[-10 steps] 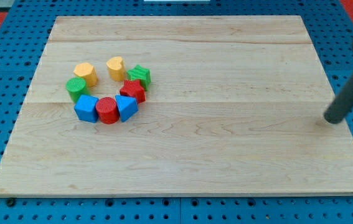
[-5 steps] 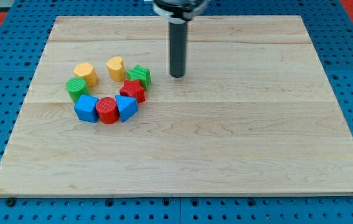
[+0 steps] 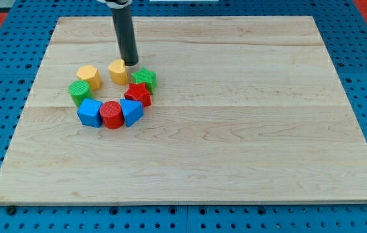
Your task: Slide the yellow heart left a bit
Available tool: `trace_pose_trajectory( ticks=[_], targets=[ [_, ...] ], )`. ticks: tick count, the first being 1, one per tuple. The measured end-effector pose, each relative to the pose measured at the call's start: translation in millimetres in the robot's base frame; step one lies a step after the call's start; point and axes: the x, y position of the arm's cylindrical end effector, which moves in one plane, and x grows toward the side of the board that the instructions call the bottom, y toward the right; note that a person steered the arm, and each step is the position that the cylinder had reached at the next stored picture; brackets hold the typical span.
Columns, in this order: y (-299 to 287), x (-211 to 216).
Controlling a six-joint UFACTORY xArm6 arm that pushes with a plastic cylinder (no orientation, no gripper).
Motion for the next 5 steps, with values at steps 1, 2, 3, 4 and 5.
trace_pose_trajectory(
  ticks=[1, 2, 3, 4, 5],
  targets=[
    [-19.3, 0.0],
    [-22.8, 0.0],
    [-31.8, 0.0],
    [-17.1, 0.0],
    [45.4, -13.2]
  ],
)
